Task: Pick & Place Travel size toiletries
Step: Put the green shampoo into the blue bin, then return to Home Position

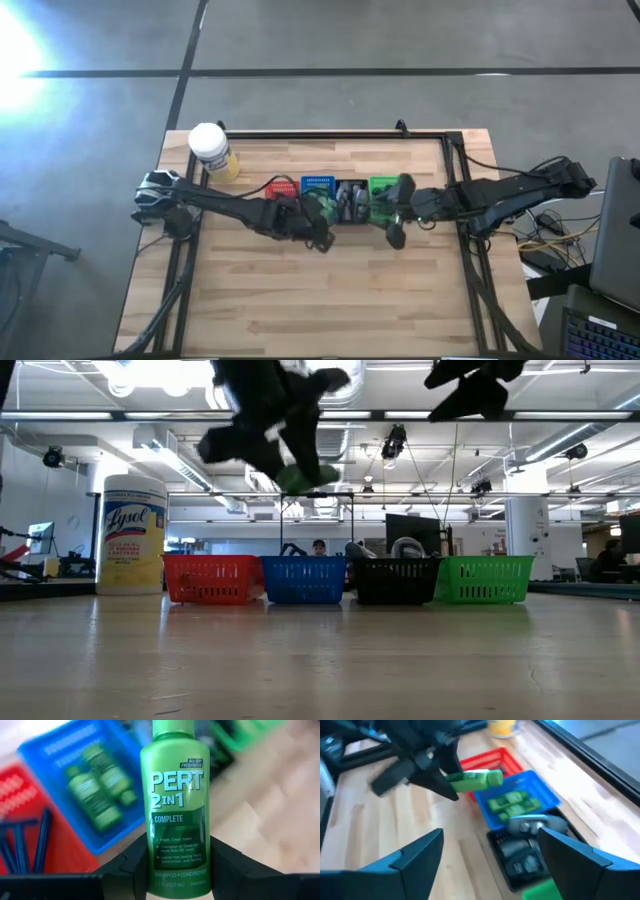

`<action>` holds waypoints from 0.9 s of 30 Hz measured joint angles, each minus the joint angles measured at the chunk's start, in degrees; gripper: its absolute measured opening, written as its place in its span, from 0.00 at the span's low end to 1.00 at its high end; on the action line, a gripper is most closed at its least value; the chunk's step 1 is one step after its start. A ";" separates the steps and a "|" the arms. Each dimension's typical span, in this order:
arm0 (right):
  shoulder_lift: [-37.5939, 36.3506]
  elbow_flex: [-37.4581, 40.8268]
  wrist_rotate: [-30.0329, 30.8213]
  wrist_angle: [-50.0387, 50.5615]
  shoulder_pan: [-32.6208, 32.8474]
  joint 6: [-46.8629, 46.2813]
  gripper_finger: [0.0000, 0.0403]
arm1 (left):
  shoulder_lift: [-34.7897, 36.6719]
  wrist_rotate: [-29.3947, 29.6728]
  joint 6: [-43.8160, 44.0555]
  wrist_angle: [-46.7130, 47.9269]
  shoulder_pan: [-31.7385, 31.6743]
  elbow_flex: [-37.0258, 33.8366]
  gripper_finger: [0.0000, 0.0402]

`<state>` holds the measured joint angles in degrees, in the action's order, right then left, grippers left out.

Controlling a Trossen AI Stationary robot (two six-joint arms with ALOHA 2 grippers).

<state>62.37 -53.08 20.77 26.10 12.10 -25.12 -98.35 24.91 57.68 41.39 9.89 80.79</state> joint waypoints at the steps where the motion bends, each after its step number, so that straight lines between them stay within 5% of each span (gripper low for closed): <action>1: -0.60 0.00 0.97 0.92 0.00 -1.57 0.80 | 0.00 0.13 3.49 -0.28 -0.96 -0.97 0.38; 6: -2.05 0.07 2.72 3.81 0.02 -4.98 0.84 | -0.03 -0.65 10.31 -8.08 -8.52 -7.29 0.38; 12: -1.60 0.09 2.85 3.73 0.02 -4.99 0.83 | -0.09 -9.73 10.41 -19.46 -16.37 -13.65 0.38; 17: -1.40 0.13 2.87 4.32 0.02 -4.96 0.80 | -0.09 -13.69 10.99 -19.55 -17.55 -15.49 0.43; 27: -1.36 0.22 2.92 5.45 0.02 -4.92 0.76 | -0.09 -11.79 10.47 -20.44 -18.03 -15.47 0.59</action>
<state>61.01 -52.86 23.68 31.55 12.12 -30.04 -98.43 13.12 68.14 20.95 -8.14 65.32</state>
